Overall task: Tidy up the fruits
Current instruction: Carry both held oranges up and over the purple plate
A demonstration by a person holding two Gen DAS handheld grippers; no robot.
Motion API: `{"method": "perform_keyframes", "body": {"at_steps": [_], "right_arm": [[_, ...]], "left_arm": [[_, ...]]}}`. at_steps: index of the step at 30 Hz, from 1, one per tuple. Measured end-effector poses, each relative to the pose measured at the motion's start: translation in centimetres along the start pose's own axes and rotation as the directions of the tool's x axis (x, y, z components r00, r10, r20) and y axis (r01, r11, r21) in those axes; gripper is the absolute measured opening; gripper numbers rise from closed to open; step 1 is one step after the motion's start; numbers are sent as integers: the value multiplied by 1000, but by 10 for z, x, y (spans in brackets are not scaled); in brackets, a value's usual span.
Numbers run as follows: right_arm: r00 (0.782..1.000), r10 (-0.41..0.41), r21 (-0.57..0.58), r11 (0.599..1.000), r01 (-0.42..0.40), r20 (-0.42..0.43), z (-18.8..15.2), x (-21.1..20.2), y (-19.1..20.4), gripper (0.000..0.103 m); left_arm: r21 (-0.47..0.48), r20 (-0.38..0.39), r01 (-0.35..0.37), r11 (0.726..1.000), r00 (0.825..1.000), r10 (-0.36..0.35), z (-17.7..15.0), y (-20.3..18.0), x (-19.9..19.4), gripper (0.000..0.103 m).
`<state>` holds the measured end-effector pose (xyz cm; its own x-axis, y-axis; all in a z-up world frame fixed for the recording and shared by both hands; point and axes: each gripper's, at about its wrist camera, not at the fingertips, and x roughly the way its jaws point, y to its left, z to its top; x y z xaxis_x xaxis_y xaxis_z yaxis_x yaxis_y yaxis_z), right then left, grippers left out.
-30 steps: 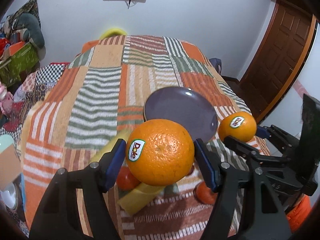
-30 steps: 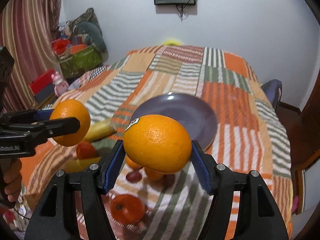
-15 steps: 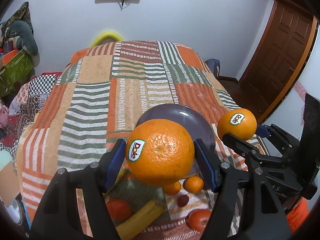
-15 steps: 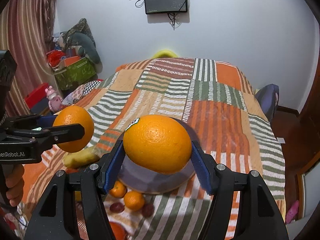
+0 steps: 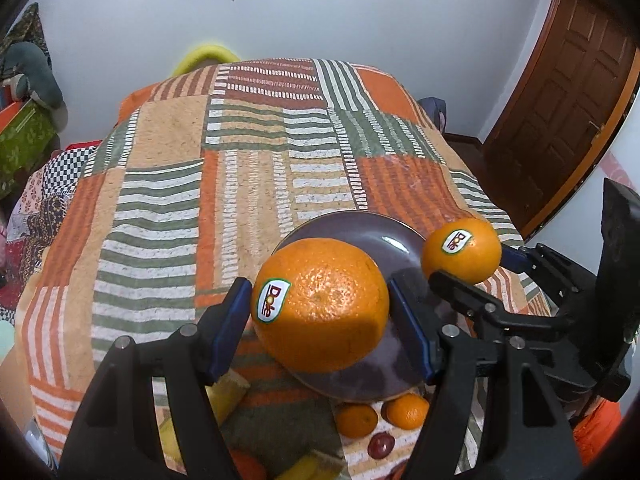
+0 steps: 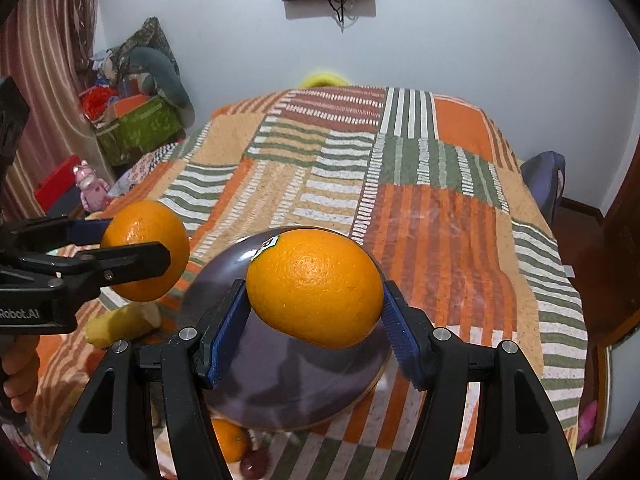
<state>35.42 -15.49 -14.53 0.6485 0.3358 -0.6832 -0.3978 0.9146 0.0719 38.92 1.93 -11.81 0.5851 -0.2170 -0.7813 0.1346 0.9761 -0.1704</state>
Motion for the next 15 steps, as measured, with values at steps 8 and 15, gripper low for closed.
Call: {"method": "perform_keyframes", "body": {"at_steps": [8, 15], "right_arm": [[999, -3, -31, 1000, 2, -44, 3, 25, -7, 62], [997, 9, -24, 1000, -11, -80, -3, 41, -13, 62]], "left_arm": [[12, -43, -3, 1000, 999, 4, 7, 5, 32, 69], [23, -94, 10, 1000, 996, -8, 5, 4, 63, 69]]}}
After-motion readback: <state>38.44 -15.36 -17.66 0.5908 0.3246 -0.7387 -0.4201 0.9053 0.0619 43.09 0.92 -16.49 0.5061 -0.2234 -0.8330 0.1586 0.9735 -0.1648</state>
